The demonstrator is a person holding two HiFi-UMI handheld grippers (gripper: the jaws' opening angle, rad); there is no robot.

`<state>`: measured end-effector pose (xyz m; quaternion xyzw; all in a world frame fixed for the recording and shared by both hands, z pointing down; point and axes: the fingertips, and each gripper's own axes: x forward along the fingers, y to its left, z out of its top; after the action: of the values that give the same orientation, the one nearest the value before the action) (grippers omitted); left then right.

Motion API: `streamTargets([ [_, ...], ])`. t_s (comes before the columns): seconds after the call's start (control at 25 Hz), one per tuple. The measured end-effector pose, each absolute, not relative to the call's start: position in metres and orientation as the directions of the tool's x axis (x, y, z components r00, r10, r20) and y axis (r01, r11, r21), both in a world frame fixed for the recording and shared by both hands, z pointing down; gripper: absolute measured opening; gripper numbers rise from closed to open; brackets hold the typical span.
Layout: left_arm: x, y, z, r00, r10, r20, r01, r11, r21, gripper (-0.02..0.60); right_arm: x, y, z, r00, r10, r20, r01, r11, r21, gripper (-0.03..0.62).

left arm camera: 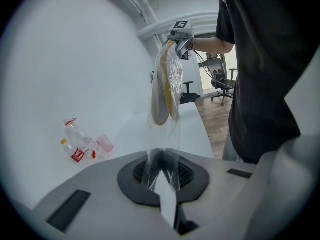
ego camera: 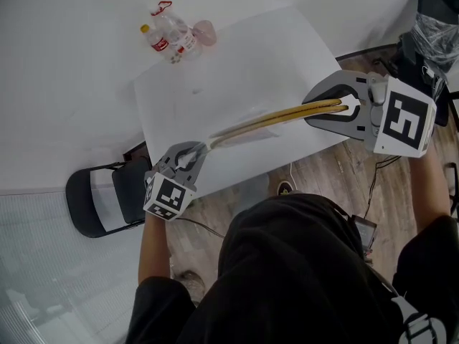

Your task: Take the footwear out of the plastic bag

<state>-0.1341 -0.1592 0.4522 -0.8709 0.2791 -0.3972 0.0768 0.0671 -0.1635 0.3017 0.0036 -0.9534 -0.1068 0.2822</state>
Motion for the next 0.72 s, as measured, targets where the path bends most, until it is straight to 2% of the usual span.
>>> streamTargets([
  [0.72,-0.146,-0.165,0.449,0.529,-0.561,0.636,-0.443,-0.822,-0.357,0.023,0.071,-0.164,0.299,-0.84,-0.074,0.537,0.044,0.978,0.205,0.074],
])
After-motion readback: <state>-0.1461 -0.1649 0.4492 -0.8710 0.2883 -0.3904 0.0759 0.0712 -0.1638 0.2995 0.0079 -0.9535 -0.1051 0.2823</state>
